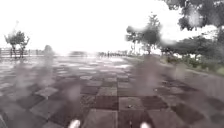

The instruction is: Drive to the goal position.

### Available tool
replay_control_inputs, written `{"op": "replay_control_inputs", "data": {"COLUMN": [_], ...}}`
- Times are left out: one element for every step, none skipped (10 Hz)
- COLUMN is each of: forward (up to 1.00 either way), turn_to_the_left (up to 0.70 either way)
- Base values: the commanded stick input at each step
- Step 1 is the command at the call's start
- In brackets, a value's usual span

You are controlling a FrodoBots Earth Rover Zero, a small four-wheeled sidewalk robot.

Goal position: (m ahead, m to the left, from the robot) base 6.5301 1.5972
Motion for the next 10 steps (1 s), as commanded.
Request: {"op": "replay_control_inputs", "data": {"forward": [0.70, 0.70, 0.70, 0.70, 0.70, 0.70, 0.70, 0.70, 0.70, 0.70], "turn_to_the_left": [0.00, 0.00, 0.00, 0.00, 0.00, 0.00, 0.00, 0.00, 0.00, 0.00]}}
